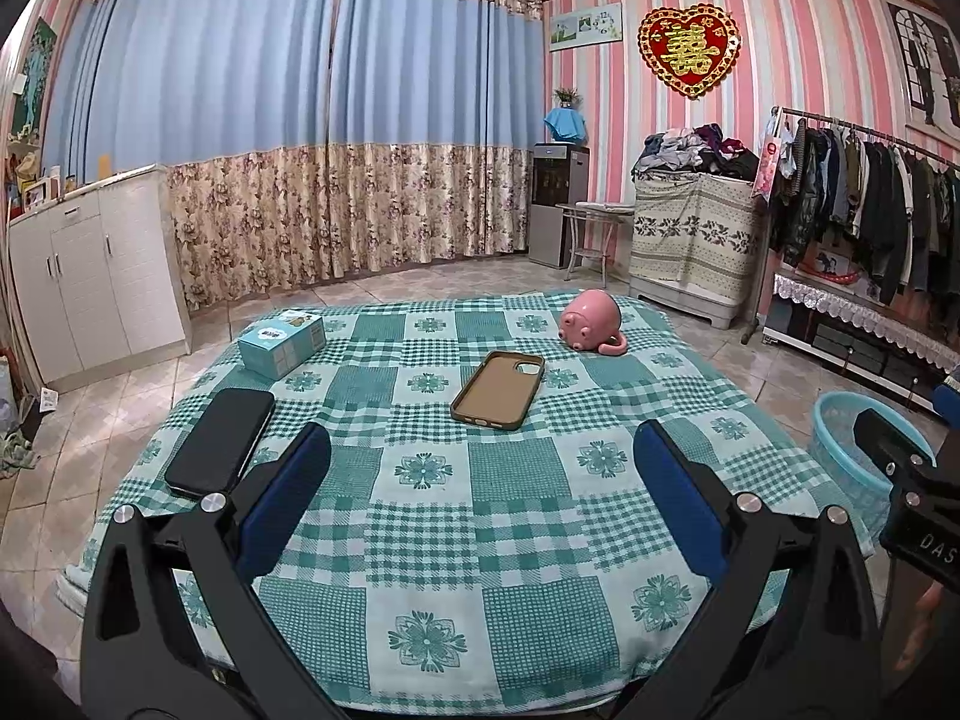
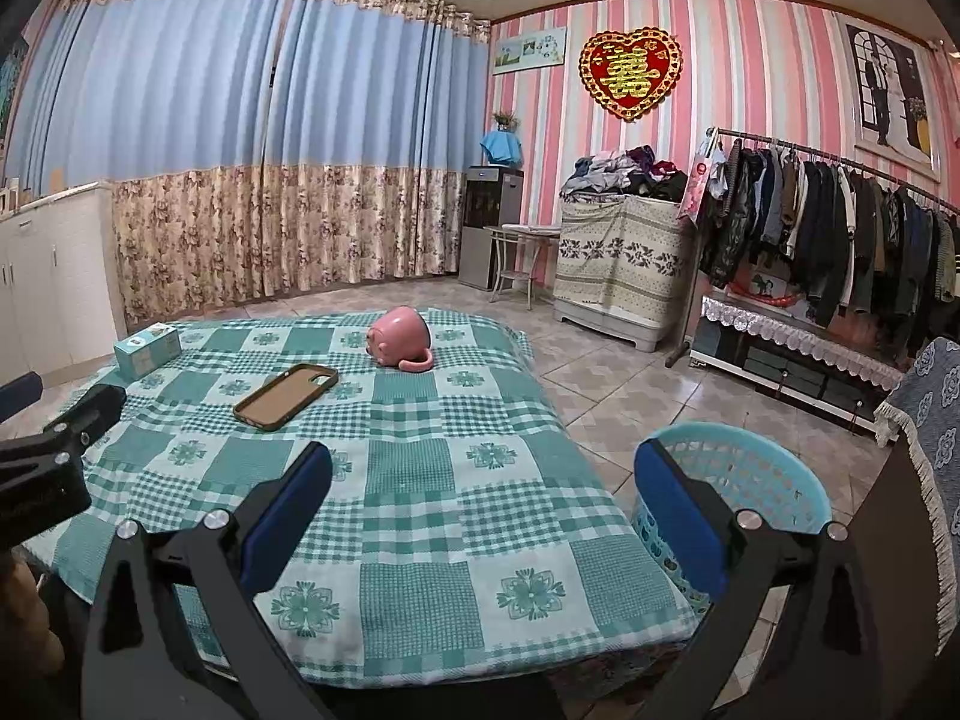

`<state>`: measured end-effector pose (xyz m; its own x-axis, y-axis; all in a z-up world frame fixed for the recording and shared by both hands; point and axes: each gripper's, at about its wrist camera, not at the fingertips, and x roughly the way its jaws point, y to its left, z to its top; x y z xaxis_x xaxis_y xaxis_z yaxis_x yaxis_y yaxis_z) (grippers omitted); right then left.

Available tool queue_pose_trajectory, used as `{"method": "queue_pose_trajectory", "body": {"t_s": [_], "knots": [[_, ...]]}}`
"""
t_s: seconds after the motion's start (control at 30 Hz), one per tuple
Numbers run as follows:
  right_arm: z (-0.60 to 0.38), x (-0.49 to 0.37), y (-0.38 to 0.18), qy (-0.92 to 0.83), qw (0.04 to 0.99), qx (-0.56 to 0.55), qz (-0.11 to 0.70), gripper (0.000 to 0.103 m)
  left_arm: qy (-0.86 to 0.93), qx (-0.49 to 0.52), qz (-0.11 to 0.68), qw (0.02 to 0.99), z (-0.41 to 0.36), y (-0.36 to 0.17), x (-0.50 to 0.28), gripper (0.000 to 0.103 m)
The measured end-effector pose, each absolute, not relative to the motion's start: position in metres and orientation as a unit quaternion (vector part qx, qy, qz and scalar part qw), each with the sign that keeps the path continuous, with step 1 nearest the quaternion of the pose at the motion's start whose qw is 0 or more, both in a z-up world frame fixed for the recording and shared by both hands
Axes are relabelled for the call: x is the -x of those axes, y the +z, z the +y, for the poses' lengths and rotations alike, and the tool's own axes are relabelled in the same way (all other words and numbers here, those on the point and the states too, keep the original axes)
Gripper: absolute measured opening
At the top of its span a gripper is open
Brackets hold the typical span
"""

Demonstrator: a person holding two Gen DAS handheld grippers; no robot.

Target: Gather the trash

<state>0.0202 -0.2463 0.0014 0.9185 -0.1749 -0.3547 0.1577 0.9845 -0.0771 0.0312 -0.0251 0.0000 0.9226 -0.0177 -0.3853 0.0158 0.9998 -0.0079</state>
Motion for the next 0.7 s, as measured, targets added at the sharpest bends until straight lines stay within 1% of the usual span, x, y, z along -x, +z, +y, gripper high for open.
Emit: {"method": "queue_pose_trajectory", "body": {"t_s": [0.7], "knots": [[-0.2483, -0.0232, 0.0024, -0.082, 0.978, 0.022, 0.188, 0.098, -0.007, 0.0, 0.189, 0.982, -0.0262, 0.0046, -0.0289, 0.098]]}}
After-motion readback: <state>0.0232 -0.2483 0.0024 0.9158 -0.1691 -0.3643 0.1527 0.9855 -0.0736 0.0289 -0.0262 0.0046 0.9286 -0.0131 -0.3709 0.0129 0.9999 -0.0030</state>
